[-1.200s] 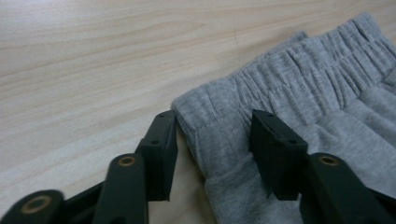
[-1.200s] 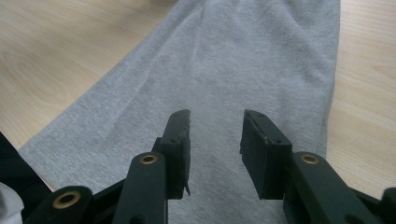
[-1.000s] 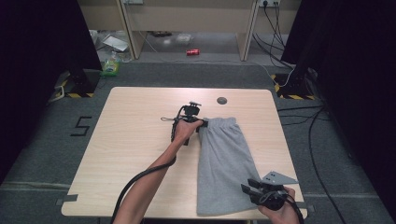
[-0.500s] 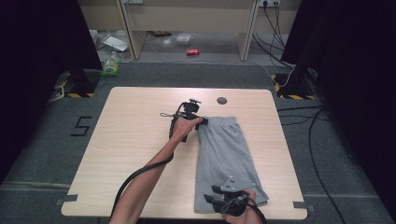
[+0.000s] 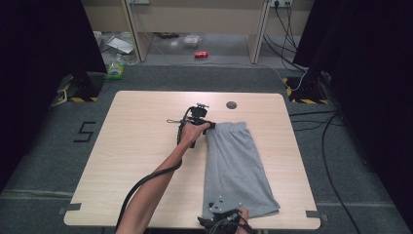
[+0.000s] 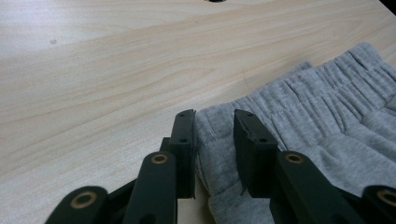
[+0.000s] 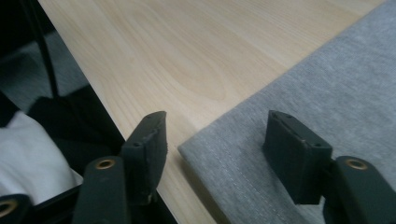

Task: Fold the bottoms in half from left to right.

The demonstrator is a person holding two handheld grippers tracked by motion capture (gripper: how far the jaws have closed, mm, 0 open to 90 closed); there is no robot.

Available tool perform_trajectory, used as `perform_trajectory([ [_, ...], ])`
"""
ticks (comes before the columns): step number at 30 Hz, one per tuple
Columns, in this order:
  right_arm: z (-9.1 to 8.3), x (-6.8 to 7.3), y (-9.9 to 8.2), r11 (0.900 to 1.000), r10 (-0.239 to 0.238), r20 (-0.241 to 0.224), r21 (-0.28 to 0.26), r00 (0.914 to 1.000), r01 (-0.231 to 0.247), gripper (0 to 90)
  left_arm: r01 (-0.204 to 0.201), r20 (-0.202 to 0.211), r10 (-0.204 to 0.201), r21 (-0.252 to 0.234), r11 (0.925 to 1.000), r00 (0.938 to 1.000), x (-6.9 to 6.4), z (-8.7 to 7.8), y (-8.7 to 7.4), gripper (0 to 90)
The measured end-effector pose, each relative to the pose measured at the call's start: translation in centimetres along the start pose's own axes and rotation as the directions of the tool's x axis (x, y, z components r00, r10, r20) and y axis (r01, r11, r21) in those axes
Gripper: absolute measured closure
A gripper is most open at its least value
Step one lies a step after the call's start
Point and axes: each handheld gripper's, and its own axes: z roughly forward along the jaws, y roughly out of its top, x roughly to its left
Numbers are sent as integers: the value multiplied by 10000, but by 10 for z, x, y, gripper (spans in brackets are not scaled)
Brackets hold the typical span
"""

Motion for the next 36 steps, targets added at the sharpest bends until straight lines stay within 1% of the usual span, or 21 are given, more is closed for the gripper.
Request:
perform_trajectory([
  [3, 0, 2, 0, 9993, -361, 457, 19, 9983, 360, 529, -103, -86, 103, 20, 9999, 9999, -1, 0, 1, 710],
  [5, 0, 1, 0, 9997, -228, 552, 18, 9982, 227, 604, -183, -133, 183, 24, 9998, 9997, -2, 0, 1, 716],
  [6, -1, -1, 0, 9996, -282, 583, 21, 9979, 281, 648, -255, -166, 256, 38, 9997, 9995, -3, 0, 2, 721],
  [8, -1, -3, 0, 9998, -209, 504, -21, 9985, 211, 734, -381, -222, 381, 23, 9993, 9990, -3, 0, 2, 734],
  [9, -1, -4, -1, 9998, -192, 432, -76, 9989, 195, 762, -438, -268, 437, -7, 9990, 9987, -4, 0, 2, 741],
  [11, -1, -6, -1, 9999, -79, 299, -144, 9995, 83, 789, -545, -360, 543, -56, 9985, 9979, -5, 1, 1, 752],
  [15, 2, -7, 1, 9998, 61, 12, -211, 10000, -61, 811, -770, -344, 767, -50, 9970, 9965, -3, 1, 3, 767],
  [17, 5, -7, 3, 9997, 58, -82, -223, 9999, -60, 815, -786, -341, 784, -43, 9969, 9963, -1, 0, 3, 774],
  [18, 7, -6, 5, 9997, 151, -187, -206, 9997, -154, 817, -800, -360, 798, -51, 9968, 9962, 0, 0, 3, 777],
  [21, 14, -6, 11, 9997, 7, -362, -230, 9993, -15, 820, -1054, -502, 1054, 21, 9944, 9932, 2, -2, 4, 782],
  [23, 20, -4, 16, 9997, -9, -502, -232, 9987, -3, 821, -1221, -647, 1225, 102, 9925, 9904, 6, -5, 4, 783],
  [24, 22, -2, 18, 9998, 8, -586, -206, 9983, -20, 821, -1291, -737, 1299, 150, 9915, 9888, 9, -7, 4, 784],
  [26, 29, 0, 24, 9996, -204, -667, -219, 9976, 190, 822, -1299, -812, 1312, 214, 9913, 9880, 16, -11, 4, 785],
  [28, 35, 3, 29, 9995, -225, -831, -241, 9963, 205, 822, -1317, -941, 1340, 296, 9908, 9865, 24, -16, 4, 785],
  [29, 38, 5, 32, 9998, -105, -923, -187, 9957, 88, 822, -1270, -997, 1295, 311, 9914, 9865, 29, -19, 3, 785],
  [30, 42, 6, 34, 9997, -141, -1012, -211, 9948, 121, 822, -1249, -1052, 1276, 320, 9917, 9862, 33, -22, 3, 785],
  [31, 45, 8, 37, 9999, -48, -1098, -159, 9939, 31, 822, -1241, -1096, 1272, 343, 9917, 9858, 38, -25, 2, 785],
  [32, 49, 8, 40, 9993, -312, -1118, -234, 9932, 287, 822, -1207, -1129, 1238, 340, 9921, 9859, 44, -29, 1, 784],
  [33, 53, 11, 44, 9995, -249, -1234, -208, 9920, 225, 822, -1187, -1190, 1219, 335, 9924, 9854, 48, -31, 0, 785],
  [34, 55, 12, 46, 9992, -350, -1243, -239, 9916, 322, 822, -1173, -1259, 1210, 360, 9924, 9846, 55, -35, -1, 784],
  [36, 62, 15, 51, 9990, -390, -1379, -250, 9897, 359, 822, -1134, -1293, 1167, 322, 9930, 9847, 63, -41, -2, 785],
])
